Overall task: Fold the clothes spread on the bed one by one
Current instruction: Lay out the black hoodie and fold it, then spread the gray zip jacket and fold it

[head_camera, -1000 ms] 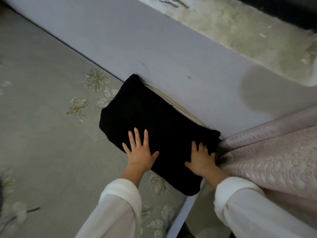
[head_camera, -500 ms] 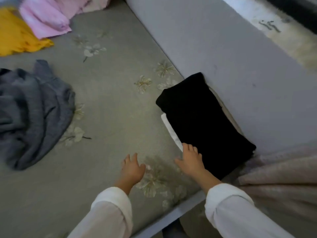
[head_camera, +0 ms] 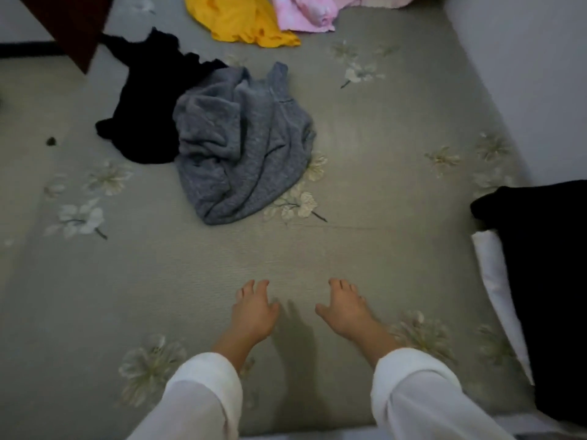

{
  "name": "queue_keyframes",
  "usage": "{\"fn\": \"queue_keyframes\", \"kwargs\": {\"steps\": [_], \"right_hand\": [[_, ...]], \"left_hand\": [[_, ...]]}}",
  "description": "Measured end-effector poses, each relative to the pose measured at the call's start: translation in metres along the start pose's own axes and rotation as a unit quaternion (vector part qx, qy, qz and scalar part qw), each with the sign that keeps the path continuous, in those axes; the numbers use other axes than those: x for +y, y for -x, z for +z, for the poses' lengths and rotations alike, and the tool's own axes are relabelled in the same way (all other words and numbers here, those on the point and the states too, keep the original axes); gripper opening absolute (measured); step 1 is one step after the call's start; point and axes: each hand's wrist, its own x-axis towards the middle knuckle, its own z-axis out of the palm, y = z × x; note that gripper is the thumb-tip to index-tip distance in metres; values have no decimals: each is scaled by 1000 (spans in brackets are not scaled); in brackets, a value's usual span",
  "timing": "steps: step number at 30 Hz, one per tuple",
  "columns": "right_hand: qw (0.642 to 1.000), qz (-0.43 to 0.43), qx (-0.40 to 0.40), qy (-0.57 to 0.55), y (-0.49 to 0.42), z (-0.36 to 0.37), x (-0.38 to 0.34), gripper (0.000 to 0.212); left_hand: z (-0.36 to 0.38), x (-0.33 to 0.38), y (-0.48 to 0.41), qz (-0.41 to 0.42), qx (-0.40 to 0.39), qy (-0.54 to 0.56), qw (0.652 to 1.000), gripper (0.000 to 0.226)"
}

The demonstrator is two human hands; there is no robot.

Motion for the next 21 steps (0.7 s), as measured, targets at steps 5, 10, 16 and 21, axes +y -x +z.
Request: {"fn": "queue_keyframes", "kwargs": {"steps": [5, 10, 16, 21], "right_hand": [[998, -48, -19, 35, -58, 25, -72, 65], [990, -86, -17, 108, -126, 23, -113, 61], [980, -121, 27, 152, -211, 6, -155, 68], [980, -162, 112, 29, -267, -8, -212, 87]], "left_hand": [[-34, -77, -52, -42, 15, 7, 999, 58], [-44, -131, -116, -30, 38, -10, 999, 61], [-49, -166, -184, -52, 66, -32, 996, 81], [-31, -178, -205, -78, 60, -96, 990, 96]]}}
